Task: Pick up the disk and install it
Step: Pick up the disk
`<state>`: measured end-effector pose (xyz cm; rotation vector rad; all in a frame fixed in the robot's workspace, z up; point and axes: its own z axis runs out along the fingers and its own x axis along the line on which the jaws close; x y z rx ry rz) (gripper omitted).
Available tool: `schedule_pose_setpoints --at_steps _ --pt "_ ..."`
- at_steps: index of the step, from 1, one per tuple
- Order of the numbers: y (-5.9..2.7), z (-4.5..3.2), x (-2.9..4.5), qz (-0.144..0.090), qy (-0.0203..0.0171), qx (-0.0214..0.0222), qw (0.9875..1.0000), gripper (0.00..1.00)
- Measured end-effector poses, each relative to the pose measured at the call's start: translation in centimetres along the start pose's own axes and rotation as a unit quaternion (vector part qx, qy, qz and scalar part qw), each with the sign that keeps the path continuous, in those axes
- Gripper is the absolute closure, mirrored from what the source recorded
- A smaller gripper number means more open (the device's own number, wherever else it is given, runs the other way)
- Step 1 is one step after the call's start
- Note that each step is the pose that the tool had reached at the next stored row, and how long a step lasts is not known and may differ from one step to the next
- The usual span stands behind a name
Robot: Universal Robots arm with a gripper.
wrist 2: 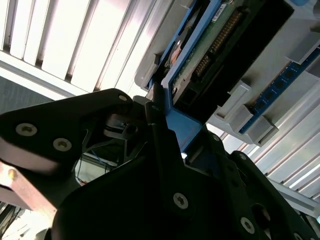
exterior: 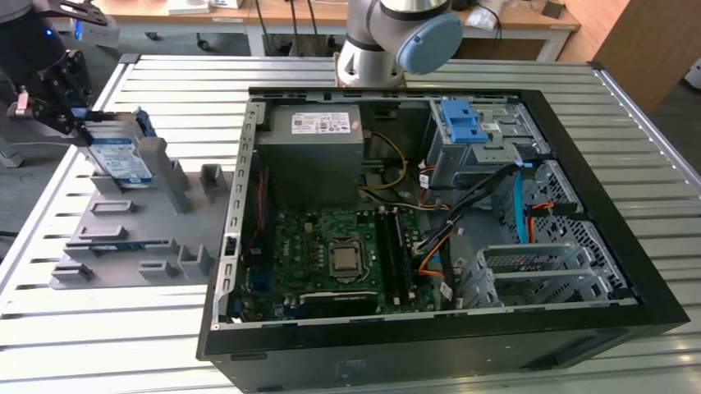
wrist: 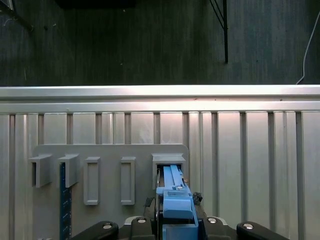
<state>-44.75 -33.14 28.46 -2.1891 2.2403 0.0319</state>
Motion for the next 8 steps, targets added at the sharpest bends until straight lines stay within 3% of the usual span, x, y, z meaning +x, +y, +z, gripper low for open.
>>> schedule_pose_setpoints --at_steps 8 --pt "0.01 -0.77 -0.02 0.000 0.0000 0.0000 1.0000 0.64"
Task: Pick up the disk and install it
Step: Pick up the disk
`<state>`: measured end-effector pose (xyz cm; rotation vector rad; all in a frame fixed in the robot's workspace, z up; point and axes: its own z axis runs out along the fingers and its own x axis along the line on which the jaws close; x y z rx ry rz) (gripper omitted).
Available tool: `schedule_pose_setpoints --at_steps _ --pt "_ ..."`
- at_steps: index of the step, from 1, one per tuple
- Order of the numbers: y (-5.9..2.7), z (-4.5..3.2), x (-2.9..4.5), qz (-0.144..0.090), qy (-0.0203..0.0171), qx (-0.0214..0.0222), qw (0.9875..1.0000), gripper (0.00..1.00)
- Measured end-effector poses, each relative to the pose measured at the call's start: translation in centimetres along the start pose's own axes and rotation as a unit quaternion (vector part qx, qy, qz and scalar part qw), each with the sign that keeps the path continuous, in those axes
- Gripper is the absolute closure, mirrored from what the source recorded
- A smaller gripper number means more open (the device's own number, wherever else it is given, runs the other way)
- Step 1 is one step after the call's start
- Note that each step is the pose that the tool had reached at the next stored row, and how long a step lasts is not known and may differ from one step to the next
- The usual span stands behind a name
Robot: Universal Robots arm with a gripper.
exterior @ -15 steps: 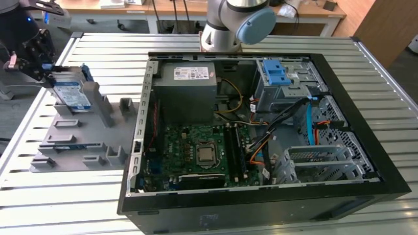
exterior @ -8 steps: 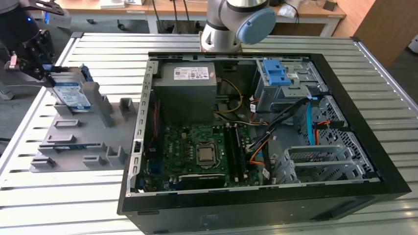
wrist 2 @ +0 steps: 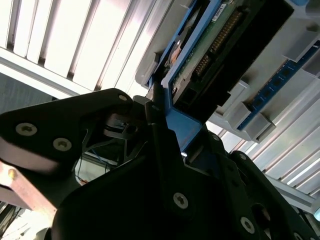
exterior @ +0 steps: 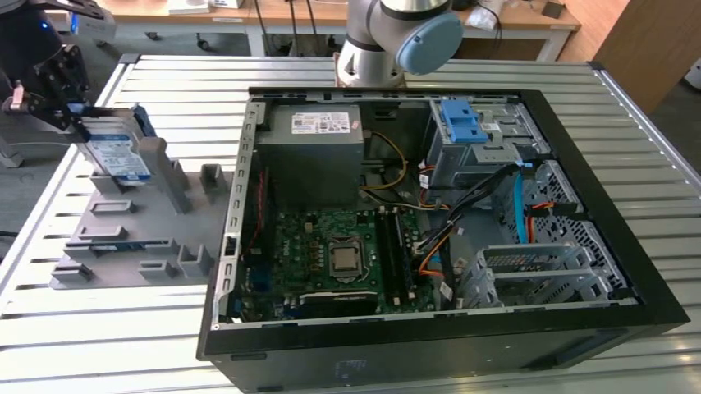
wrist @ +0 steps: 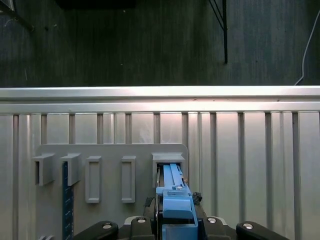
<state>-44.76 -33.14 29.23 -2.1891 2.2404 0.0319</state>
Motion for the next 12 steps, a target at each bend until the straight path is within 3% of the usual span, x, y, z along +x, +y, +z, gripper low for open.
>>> schedule_pose_setpoints --at_steps 12 --pt "0.01 -0.88 -0.02 0.000 -0.0001 0.0000 1.0000 0.64"
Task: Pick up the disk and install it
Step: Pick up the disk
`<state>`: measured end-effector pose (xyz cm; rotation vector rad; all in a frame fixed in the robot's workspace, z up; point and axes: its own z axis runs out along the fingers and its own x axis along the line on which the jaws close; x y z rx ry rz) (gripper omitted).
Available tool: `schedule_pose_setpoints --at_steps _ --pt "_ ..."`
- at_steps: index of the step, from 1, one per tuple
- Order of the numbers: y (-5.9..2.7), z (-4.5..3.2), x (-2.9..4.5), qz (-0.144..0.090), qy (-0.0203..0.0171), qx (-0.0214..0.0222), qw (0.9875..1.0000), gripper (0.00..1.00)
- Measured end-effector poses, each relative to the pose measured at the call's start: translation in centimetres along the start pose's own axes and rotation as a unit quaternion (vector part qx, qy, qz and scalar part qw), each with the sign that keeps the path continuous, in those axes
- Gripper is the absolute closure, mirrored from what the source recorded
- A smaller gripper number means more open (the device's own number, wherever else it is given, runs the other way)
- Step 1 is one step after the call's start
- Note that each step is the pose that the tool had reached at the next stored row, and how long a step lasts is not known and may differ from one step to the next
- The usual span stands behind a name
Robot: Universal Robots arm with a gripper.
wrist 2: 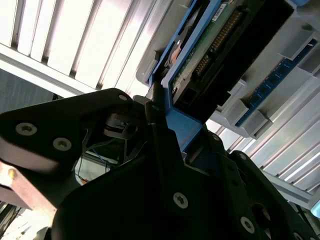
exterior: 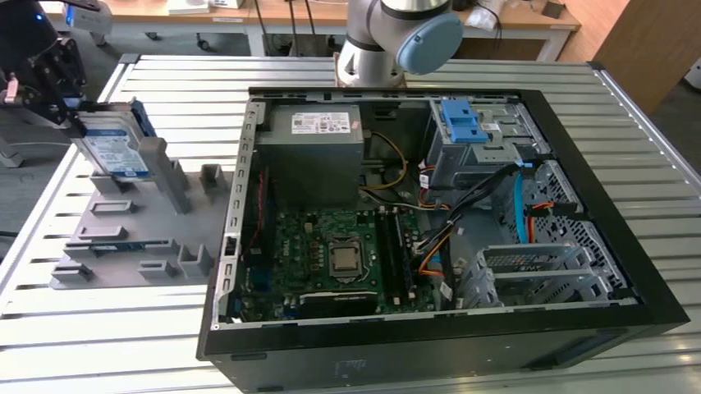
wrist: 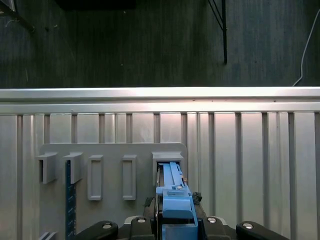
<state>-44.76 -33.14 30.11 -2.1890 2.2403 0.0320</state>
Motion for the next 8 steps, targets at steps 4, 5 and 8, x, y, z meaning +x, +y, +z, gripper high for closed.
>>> schedule_pose_setpoints --at_steps 4,5,8 --pt "0.00 -0.09 0.00 0.000 -0.0001 0.0001 1.0000 0.64" --pt "0.00 -0.10 0.00 0.000 0.0000 0.0001 1.0000 0.64" --pt "0.01 -0.11 0.00 0.000 0.0000 0.0000 1.0000 0.64"
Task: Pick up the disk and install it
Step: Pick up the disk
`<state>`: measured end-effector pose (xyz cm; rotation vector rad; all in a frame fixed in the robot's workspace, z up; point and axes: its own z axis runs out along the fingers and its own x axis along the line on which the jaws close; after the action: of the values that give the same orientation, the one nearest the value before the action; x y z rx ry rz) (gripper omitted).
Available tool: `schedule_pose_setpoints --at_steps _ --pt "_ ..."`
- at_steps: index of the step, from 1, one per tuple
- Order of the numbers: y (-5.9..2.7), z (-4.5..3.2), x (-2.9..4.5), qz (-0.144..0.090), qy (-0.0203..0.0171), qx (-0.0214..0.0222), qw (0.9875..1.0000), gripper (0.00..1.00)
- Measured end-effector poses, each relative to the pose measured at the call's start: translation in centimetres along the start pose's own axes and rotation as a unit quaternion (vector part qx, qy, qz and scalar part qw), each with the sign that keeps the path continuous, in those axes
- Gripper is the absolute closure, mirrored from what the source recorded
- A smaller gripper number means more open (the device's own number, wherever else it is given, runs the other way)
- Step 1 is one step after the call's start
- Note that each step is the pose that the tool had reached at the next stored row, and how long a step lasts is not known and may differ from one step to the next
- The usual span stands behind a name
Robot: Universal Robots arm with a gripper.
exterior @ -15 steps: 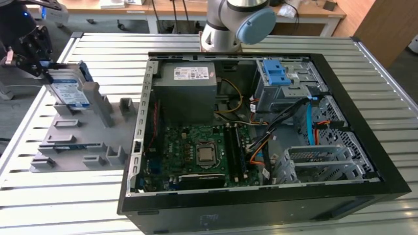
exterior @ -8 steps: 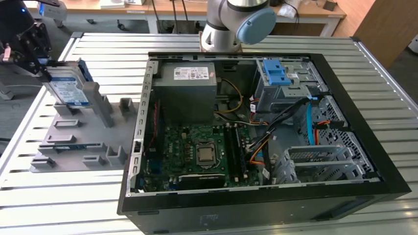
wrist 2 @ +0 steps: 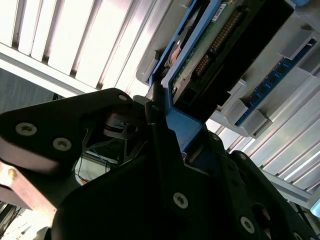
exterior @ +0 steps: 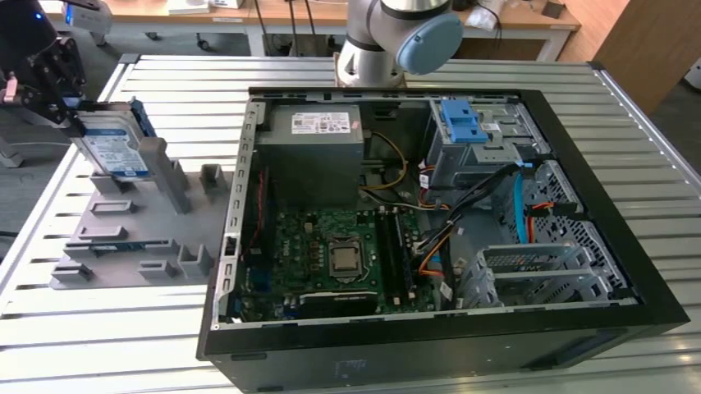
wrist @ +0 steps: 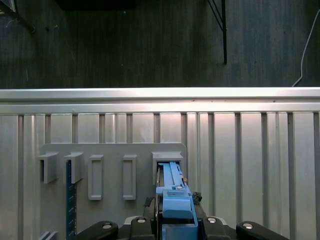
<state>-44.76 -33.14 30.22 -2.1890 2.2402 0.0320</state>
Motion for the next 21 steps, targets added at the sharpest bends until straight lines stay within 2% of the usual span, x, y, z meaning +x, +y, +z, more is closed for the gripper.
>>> schedule_pose_setpoints --at_steps 11,16,21 --pt "0.03 -0.23 -0.01 0.000 0.0000 0.0000 1.0000 0.64" --pt "0.03 -0.75 -0.02 0.000 0.0000 0.0000 1.0000 0.64" --pt "0.04 -1.62 -0.03 0.000 0.0000 0.0000 1.0000 0.64"
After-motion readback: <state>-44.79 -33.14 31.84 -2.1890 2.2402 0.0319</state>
